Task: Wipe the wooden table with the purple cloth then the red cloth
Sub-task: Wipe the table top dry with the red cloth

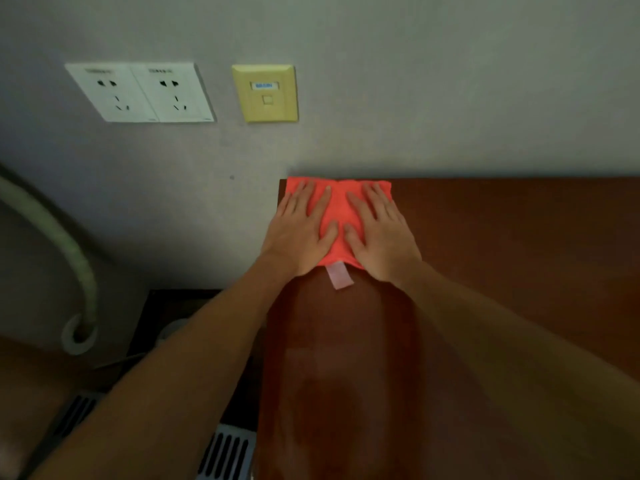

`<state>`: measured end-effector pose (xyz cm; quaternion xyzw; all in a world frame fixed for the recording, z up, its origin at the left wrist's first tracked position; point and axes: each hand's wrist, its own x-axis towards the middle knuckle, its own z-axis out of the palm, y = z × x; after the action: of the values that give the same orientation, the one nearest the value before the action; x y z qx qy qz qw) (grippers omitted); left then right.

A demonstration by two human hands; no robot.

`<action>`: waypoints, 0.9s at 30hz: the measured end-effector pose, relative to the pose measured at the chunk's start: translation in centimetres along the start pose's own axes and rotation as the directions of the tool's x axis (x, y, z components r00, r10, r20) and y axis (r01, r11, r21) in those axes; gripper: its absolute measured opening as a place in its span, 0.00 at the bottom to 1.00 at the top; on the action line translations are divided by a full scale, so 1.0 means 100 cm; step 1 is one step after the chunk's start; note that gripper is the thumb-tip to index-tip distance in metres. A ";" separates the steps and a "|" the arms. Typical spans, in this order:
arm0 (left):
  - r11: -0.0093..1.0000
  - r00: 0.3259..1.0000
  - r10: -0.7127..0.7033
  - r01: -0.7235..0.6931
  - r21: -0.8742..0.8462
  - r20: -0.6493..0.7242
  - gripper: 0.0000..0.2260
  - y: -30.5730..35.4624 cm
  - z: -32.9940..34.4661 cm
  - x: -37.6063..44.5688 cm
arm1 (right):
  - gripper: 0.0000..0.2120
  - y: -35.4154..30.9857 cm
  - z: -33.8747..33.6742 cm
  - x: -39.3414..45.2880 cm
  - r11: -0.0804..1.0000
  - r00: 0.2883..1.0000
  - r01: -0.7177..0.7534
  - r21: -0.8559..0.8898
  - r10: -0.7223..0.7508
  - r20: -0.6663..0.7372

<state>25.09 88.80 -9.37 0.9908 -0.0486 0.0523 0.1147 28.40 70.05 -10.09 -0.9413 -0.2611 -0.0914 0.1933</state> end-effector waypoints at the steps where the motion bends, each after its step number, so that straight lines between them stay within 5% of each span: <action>1: 1.000 1.000 0.008 -0.008 -0.002 -0.006 0.33 -0.003 0.000 0.007 | 0.32 0.002 0.001 0.008 1.000 1.000 -0.005 -0.006 0.005 0.003; 11: 0.999 0.999 -0.031 0.030 0.034 0.029 0.34 0.004 -0.008 -0.016 | 0.35 -0.013 -0.004 -0.007 1.000 0.998 -0.012 -0.001 0.012 0.066; 27: 0.997 0.997 -0.077 0.077 -0.017 0.012 0.30 0.101 -0.017 -0.316 | 0.31 -0.116 -0.054 -0.290 0.998 0.989 0.039 0.057 -0.047 0.138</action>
<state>-7.46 82.06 -9.09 0.9912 -0.0116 0.0416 0.1248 -2.63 63.80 -9.41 -0.9339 -0.2966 -0.0226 0.1983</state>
